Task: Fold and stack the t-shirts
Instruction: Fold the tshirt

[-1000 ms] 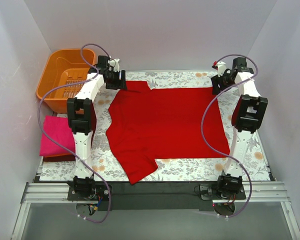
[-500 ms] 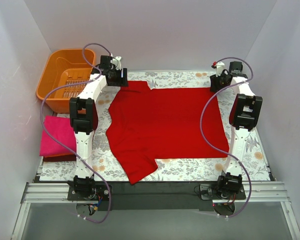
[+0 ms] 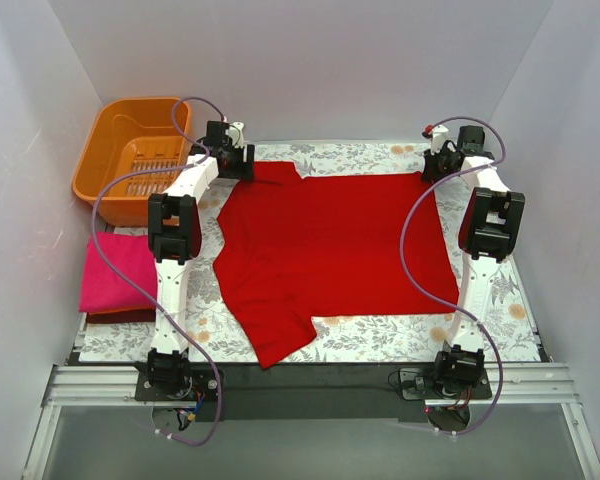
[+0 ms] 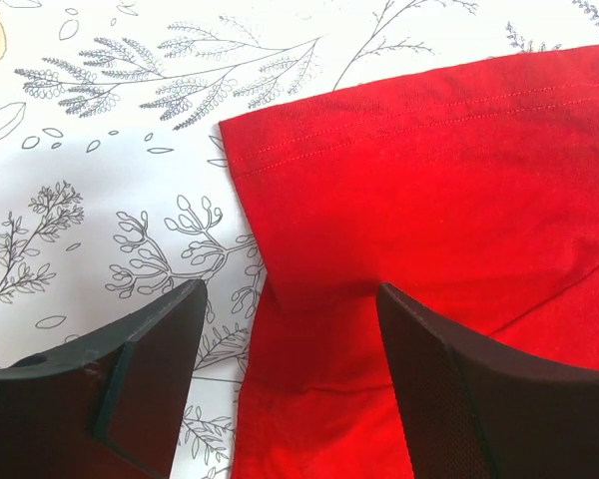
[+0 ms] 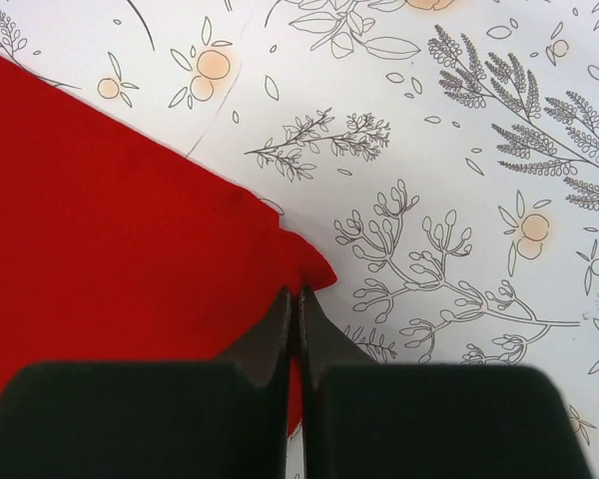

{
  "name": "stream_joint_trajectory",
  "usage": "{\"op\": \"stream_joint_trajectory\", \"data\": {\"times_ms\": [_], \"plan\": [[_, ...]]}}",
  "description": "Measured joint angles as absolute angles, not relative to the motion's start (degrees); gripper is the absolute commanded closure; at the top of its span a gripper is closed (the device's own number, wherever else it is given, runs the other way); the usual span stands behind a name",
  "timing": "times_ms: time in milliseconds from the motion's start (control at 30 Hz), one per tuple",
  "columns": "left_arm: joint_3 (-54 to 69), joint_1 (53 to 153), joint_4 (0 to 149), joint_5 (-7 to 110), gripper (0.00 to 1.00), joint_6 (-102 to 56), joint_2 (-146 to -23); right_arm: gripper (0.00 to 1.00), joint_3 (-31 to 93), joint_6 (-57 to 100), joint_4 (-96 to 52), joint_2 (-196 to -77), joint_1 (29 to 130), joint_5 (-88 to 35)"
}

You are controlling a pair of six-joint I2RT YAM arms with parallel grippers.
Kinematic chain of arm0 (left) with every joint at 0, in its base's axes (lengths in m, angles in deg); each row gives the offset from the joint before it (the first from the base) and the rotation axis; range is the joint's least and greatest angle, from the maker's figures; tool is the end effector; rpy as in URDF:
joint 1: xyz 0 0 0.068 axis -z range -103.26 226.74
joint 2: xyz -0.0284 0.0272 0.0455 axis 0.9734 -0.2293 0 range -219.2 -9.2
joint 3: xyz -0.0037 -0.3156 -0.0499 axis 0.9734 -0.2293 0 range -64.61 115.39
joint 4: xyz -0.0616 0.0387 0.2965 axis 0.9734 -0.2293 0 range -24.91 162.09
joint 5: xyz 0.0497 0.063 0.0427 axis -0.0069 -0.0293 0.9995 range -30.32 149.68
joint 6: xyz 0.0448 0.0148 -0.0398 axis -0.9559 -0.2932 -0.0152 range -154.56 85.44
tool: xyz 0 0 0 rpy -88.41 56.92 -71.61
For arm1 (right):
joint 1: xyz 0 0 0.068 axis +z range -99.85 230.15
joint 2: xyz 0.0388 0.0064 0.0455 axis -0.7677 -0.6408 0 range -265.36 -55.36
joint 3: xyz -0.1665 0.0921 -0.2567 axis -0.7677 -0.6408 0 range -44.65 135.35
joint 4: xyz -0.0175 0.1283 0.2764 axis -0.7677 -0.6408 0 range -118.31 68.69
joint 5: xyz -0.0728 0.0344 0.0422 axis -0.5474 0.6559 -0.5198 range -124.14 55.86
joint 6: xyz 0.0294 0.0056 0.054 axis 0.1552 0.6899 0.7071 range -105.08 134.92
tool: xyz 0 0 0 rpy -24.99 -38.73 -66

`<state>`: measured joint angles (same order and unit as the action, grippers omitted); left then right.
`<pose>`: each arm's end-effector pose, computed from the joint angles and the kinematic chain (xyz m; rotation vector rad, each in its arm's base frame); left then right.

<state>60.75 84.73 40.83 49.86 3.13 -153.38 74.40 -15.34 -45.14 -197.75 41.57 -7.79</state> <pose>0.6376 -0.0975 0.1671 -0.5673 2.4443 -0.5520 0.6330 -0.0745 0.1587 -0.6364 2.2067 0.2068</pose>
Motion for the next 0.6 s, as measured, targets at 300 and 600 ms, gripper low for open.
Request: {"op": "stream_joint_trajectory", "data": {"times_ms": [300,600], "plan": [[60.75,84.60,42.86,44.96,0.44,4.23,-154.43,0.99,73.52,-15.52,-43.79,-197.60,41.50,-6.74],[62.32,84.60,46.86,43.71,0.82,6.28,-156.49,0.99,72.10,-16.41,-42.67,-196.90,41.48,-6.31]]}}
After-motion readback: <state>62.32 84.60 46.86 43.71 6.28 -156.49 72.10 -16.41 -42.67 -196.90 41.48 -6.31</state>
